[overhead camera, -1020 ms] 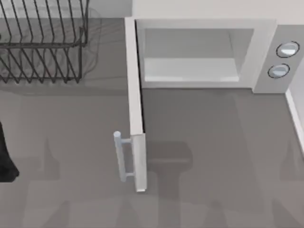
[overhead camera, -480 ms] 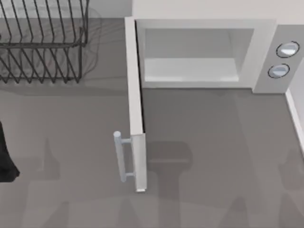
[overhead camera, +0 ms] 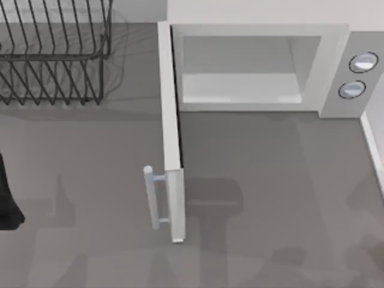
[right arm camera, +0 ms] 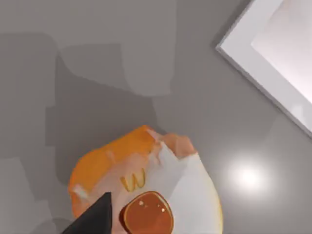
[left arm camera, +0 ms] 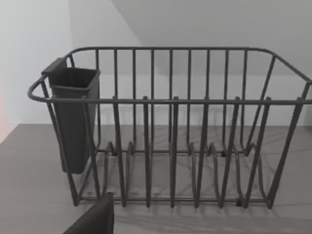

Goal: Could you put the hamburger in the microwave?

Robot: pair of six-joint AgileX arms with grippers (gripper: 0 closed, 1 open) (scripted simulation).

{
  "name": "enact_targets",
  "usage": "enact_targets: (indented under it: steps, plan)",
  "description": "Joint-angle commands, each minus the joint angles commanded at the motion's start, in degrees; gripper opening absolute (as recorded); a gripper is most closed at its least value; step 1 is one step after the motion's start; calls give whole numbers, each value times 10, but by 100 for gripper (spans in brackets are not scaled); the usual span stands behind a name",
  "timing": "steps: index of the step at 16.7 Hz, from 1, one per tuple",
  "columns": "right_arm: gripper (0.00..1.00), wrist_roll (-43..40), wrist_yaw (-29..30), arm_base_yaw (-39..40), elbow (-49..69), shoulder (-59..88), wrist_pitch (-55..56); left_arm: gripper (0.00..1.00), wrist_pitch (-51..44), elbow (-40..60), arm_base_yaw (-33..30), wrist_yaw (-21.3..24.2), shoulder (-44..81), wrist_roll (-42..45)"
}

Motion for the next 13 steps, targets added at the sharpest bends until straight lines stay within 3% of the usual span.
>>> enact_targets:
  steps: [6, 13]
  plan:
    - [100, -141, 1, 8, 113, 190, -136, 100, 0, 0, 0, 0, 0, 0]
    - [100, -165, 1, 9, 135, 221, -158, 100, 0, 0, 0, 0, 0, 0]
